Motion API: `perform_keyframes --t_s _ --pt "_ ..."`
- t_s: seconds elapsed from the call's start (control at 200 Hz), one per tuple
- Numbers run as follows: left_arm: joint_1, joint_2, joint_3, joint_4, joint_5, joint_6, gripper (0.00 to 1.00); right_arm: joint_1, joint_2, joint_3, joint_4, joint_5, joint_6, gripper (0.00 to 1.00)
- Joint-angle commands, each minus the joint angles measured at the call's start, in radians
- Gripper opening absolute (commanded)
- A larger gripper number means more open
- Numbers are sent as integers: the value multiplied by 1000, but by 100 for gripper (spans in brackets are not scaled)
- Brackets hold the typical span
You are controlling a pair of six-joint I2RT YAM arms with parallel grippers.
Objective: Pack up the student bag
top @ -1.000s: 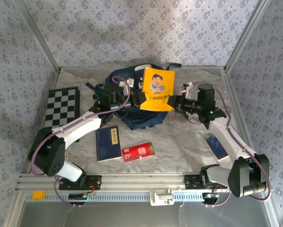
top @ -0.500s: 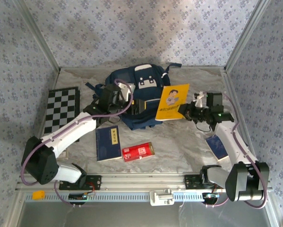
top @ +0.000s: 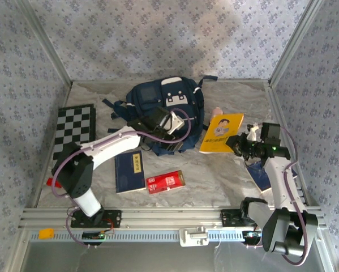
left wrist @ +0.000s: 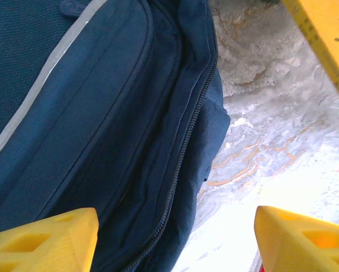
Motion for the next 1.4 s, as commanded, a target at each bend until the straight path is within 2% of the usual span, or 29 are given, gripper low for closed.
perform_keyframes --t_s 0.0,0.285,0.61,0.87,1.039,1.199,1.394 --pt "0 58 74 -26 -41 73 68 -14 -21 4 10 -57 -30 0" --pt "5 215 231 -89 21 76 53 -24 -22 8 5 -66 -28 0" --pt "54 277 299 -129 59 43 38 -48 -26 1 4 -75 -28 0" --pt "55 308 307 -119 96 11 33 -54 -24 -2 17 -82 -21 0" --pt "28 340 319 -141 94 43 31 -57 -27 2 10 -86 -23 0" --pt "31 367 325 -149 40 55 25 -63 -26 -1 11 -88 -24 0" --pt "45 387 337 -151 66 53 18 -63 -28 -7 29 -98 -8 0"
